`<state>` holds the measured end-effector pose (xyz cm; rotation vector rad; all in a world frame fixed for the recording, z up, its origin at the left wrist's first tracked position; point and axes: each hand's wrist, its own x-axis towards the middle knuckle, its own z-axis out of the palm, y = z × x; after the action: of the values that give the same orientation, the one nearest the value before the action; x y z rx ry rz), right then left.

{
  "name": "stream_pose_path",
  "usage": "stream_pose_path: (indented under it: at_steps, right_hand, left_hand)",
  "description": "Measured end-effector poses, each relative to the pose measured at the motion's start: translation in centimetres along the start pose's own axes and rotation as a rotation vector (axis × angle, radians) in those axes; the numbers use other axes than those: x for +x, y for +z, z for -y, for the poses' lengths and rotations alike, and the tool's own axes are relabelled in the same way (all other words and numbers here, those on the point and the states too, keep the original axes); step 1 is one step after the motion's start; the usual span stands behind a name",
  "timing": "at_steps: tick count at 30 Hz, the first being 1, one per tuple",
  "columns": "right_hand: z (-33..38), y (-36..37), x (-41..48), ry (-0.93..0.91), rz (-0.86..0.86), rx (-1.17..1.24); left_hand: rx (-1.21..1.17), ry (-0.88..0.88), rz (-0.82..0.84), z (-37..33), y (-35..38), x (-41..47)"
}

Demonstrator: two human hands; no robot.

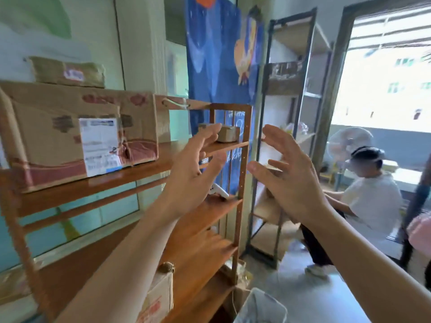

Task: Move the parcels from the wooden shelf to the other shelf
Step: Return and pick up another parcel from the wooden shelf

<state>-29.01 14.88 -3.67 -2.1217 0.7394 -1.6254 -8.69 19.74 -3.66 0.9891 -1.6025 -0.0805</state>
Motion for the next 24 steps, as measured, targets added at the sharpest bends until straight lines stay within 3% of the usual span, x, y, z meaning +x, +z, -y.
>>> stream_pose_path:
  at_steps: [10, 19, 24]
  right_hand:
    - [-19.2, 5.9, 16.8, 0.171, 0.044, -0.033]
    - [-31.8, 13.6, 30.4, 0.405, 0.106, -0.153]
    - [-32.4, 14.3, 31.2, 0.527, 0.054, 0.000]
  left_hand:
    - [0.041, -0.239, -0.024, 18.6, 7.4, 18.8]
    - [-0.190, -0.778, -0.290, 28.0, 13.7, 28.0]
    - [-0.158, -0.730, -0.357, 27.4, 15.5, 28.0]
